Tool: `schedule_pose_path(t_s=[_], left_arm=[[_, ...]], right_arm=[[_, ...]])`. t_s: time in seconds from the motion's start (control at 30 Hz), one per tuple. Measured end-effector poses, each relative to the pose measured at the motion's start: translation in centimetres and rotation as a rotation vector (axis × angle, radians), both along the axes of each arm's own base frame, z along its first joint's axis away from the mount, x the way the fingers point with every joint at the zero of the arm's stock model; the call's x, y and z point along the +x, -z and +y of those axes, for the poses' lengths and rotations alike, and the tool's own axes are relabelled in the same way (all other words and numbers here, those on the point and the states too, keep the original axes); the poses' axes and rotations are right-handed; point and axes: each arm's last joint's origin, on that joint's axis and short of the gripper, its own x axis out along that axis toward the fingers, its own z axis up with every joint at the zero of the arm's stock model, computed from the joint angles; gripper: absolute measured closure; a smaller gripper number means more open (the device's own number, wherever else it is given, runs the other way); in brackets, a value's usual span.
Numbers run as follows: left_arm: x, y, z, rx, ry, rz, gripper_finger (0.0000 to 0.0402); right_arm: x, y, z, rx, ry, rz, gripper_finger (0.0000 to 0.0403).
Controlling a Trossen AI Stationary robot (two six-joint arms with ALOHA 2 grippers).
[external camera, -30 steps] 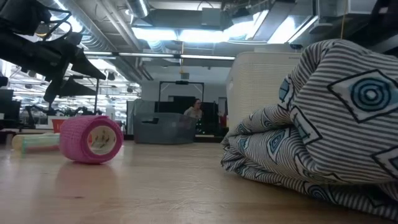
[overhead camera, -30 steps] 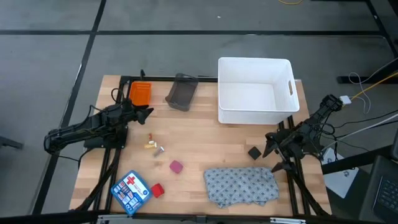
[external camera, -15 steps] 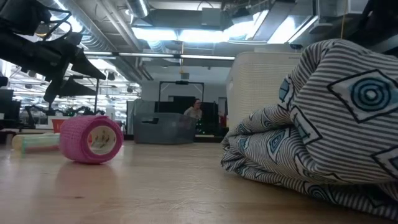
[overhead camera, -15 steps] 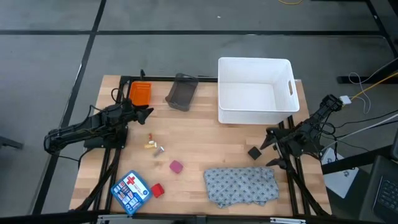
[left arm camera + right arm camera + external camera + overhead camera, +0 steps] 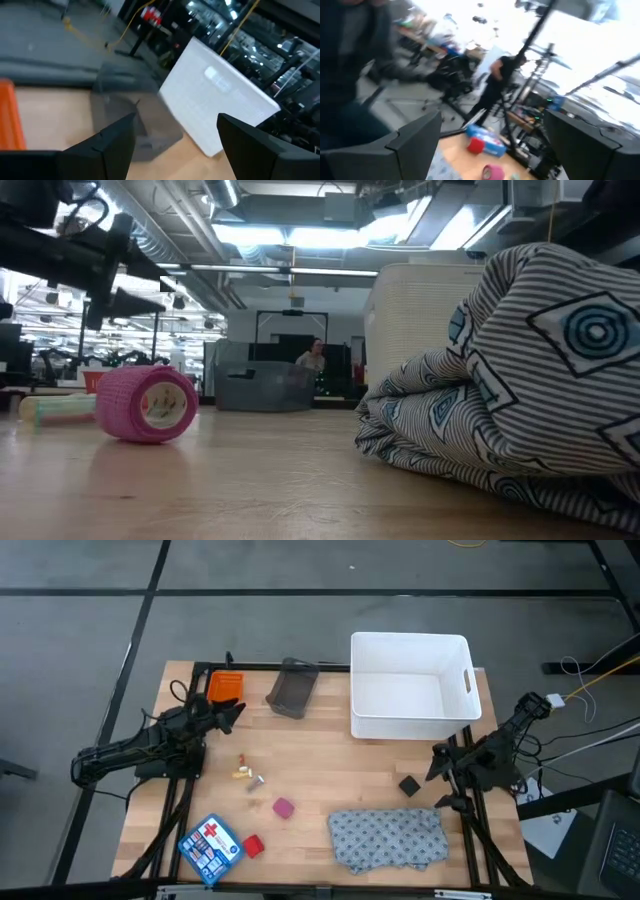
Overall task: Pick & place medical supplies in basket/bin
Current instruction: Put the blue pill bottle into the orange bin
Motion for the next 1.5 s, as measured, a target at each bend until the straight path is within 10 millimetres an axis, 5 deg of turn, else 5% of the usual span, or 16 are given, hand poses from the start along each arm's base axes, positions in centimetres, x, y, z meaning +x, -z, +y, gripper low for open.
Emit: schedule_pose_path(t_s=[0.17,0.3,0.53,0.87,1.23,1.5], left_arm=[[0.1,-0.8,-0.1,0.136,0.031,0.022,0.0132],[0.0,-1.1,-0.1,0.178,0.03,0.027,0.0132],[0.0,-1.2,0.0,0.186,0.016,0.024,0.0132],[-0.1,-1.3,0.1,0.186,-0.047,0.023,0.0132],[-1.0,-1.1,0.7,0.18,-0.401,0.095,0.0132],[-0.8,-0.8,0.6,0.177,-0.337,0.128,0.0132]], right_arm=[[0.1,-1.3,-1.2,0.288,0.214,0.001,0.005],[0.1,-2.0,-1.8,0.36,0.292,-0.056,0.005],[0.0,-2.2,-1.7,0.308,0.234,-0.11,0.005],[0.1,-2.0,-2.3,0.442,0.401,-0.034,0.005],[0.0,-2.2,-2.2,0.456,0.339,-0.052,0.005],[0.0,-2.3,-2.1,0.47,0.319,-0.056,0.005]])
